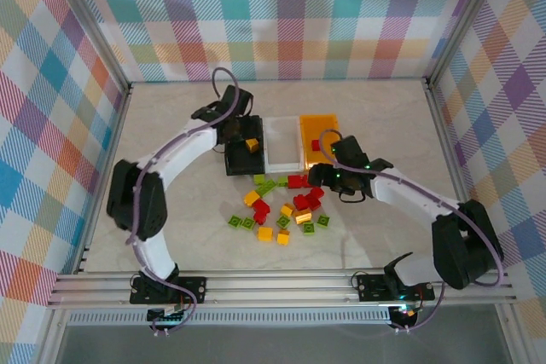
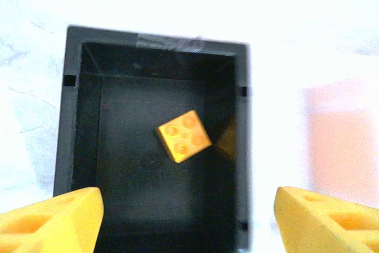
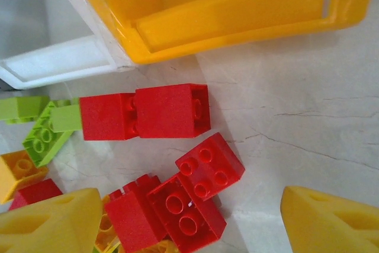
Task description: Sort the legos into containers by color
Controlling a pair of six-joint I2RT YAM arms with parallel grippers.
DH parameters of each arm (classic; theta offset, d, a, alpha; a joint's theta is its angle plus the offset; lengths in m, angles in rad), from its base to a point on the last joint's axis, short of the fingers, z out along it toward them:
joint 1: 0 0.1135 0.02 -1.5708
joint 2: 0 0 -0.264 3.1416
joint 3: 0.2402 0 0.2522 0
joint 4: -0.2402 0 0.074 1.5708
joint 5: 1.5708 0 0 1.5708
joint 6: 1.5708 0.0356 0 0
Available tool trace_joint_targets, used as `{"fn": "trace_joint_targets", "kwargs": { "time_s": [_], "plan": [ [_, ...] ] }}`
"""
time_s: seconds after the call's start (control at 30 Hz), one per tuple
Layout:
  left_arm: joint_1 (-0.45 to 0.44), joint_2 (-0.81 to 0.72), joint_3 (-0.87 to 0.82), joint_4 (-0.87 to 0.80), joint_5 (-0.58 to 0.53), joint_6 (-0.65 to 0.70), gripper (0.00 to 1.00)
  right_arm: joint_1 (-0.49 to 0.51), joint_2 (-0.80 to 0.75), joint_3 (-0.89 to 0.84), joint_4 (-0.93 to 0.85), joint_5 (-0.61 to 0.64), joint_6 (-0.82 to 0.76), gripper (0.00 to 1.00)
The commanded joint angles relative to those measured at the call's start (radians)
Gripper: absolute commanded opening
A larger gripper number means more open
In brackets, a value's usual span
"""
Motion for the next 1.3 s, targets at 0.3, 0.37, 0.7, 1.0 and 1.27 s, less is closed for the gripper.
{"fn": "trace_joint_targets", "kwargs": {
  "time_s": [0.3,0.37,0.7,1.0,1.27],
  "plan": [
    [-0.066,-0.448,-0.417,0.076,0.103,-0.101,1.00,0.030,0.256,0.172,0.017,0.082,-0.065,0.78],
    [-0.067,-0.493,-0.475,0.078,0.097,-0.115,1.00,0.036,0.285,0.184,-0.005,0.106,-0.056,0.77],
    [-0.067,-0.595,-0.590,0.055,0.079,-0.131,1.00,0.029,0.253,0.119,-0.098,0.277,0.044,0.68],
    [-0.067,-0.635,-0.616,0.064,0.068,-0.140,1.00,0.027,0.197,0.085,0.060,0.126,-0.022,0.77],
    [-0.068,-0.656,-0.622,0.035,0.036,-0.156,1.00,0.027,0.281,0.118,0.045,0.120,-0.030,0.72]
  ]
}}
